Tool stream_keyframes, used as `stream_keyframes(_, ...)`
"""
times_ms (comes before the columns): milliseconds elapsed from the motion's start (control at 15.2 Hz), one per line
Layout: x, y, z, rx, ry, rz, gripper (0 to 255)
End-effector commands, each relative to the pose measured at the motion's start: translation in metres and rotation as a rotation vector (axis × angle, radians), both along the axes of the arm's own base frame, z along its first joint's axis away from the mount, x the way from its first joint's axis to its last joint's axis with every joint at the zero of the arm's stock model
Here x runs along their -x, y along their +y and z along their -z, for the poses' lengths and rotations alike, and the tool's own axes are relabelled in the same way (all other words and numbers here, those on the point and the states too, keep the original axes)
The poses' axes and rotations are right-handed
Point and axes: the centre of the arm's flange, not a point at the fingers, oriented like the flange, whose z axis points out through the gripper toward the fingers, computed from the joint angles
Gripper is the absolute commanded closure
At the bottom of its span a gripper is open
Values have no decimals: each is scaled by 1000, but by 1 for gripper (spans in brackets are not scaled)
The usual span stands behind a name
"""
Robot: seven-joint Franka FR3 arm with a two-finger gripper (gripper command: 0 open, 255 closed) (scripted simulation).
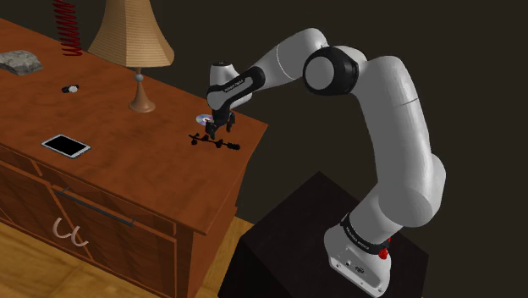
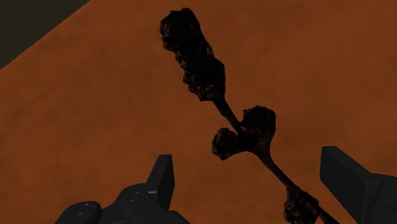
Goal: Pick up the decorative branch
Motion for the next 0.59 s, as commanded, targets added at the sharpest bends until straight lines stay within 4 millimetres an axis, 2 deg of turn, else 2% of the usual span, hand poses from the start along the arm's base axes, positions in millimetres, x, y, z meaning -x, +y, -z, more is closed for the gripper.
stream_keyframes(0, -10, 0, 12, 1, 3, -1, 0)
stream_keyframes(462, -10, 0, 52, 1, 3, -1, 0)
stream_keyframes(528, -10, 0, 52, 1, 3, -1, 0)
